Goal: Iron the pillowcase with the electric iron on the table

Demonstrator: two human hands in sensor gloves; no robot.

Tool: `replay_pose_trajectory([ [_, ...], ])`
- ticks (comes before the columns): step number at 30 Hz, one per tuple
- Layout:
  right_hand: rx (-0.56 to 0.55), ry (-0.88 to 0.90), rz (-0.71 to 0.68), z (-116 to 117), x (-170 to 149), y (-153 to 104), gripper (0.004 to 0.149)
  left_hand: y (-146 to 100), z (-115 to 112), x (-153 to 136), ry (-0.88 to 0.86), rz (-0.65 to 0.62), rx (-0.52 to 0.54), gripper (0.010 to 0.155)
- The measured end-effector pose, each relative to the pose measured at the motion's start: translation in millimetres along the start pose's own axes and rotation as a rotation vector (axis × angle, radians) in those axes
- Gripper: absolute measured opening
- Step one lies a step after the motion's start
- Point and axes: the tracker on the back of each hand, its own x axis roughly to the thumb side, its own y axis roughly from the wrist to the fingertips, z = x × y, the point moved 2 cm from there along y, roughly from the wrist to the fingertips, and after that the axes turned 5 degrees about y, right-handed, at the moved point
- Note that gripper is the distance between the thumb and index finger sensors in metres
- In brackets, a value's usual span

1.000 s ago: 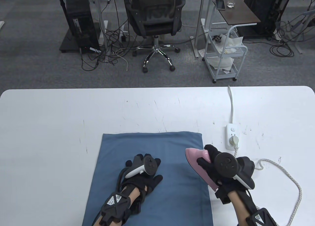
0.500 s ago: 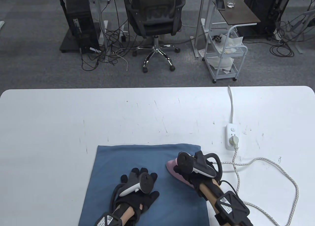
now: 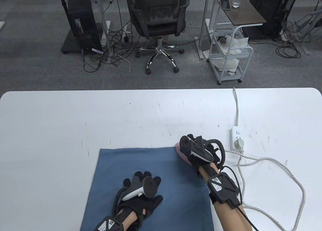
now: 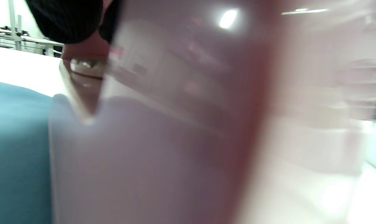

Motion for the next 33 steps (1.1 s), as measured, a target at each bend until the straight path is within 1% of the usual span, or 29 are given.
replay_pose_trajectory([
  [4, 0.019, 0.015, 0.05, 1, -8, 14, 0.067, 0, 0, 0, -0.001, -0.001, -0.001, 0.075],
  [9, 0.044, 0.039, 0.067, 2, -11, 17, 0.067, 0, 0, 0, -0.001, -0.001, 0.0, 0.075],
  [13, 0.144, 0.129, 0.089, -4, -13, 20, 0.066, 0, -1, 0, 0.0, -0.001, 0.0, 0.075],
  [14, 0.12, 0.137, 0.074, -8, -10, 16, 0.067, 0, -1, 0, 0.0, -0.001, 0.0, 0.075],
  [16, 0.048, 0.145, -0.007, -22, 4, 1, 0.067, 0, -1, 0, 0.0, -0.001, 0.0, 0.075],
  [18, 0.047, 0.154, -0.079, -29, 19, -16, 0.067, 0, -1, 0, 0.0, -0.001, 0.0, 0.075],
  [21, 0.07, 0.163, -0.202, -26, 44, -42, 0.067, 0, -1, 0, 0.0, -0.001, 0.0, 0.075],
  [24, 0.07, 0.13, -0.285, -17, 65, -59, 0.067, 0, -1, 0, 0.0, -0.001, 0.0, 0.075],
  [27, 0.065, 0.086, -0.317, -7, 78, -61, 0.067, 0, -1, 0, 0.0, -0.002, 0.001, 0.075],
  [28, 0.022, 0.055, -0.319, -7, 80, -58, 0.068, 0, -1, 0, 0.001, -0.002, 0.0, 0.075],
  [29, 0.022, 0.045, -0.328, -8, 82, -57, 0.068, 0, 0, 0, 0.002, -0.002, 0.001, 0.075],
  [33, -0.013, 0.046, -0.293, -4, 86, -34, 0.067, 1, -1, 0, 0.001, -0.002, 0.0, 0.075],
])
